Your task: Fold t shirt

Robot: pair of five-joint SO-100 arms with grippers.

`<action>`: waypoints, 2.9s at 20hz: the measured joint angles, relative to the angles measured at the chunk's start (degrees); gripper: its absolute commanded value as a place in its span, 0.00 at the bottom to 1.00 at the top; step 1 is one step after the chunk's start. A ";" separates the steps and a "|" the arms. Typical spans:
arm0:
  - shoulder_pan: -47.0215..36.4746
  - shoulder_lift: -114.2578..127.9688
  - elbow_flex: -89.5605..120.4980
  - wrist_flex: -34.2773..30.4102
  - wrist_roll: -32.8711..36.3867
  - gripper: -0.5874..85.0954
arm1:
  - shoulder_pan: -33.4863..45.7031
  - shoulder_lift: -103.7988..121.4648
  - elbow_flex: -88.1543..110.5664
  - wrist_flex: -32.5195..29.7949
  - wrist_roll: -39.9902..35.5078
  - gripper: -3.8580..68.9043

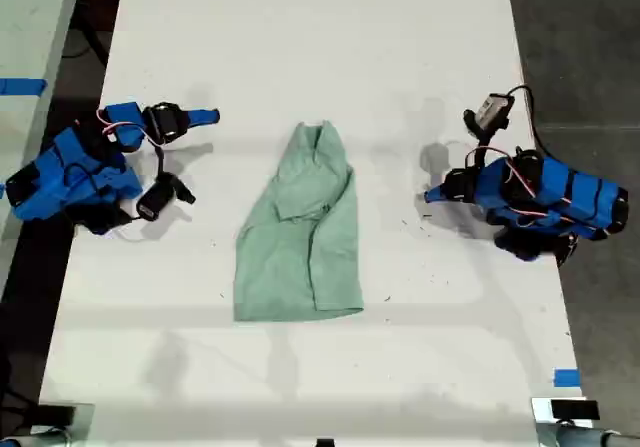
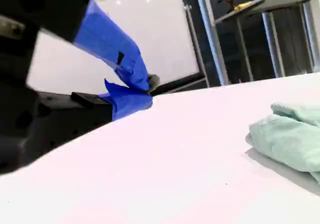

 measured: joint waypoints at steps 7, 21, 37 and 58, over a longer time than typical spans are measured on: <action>3.25 -3.25 -5.19 -1.05 -35.86 0.00 | 0.00 0.00 0.00 0.00 1.14 0.07; 45.09 -106.35 -95.54 37.79 -54.49 0.35 | 0.00 0.00 0.00 0.00 1.41 0.07; 61.08 -115.14 -76.38 14.77 -73.92 0.36 | 0.00 0.00 0.00 0.70 1.41 0.07; 56.16 -116.28 -82.27 23.55 -68.29 0.00 | 0.00 0.00 0.00 0.70 1.41 0.07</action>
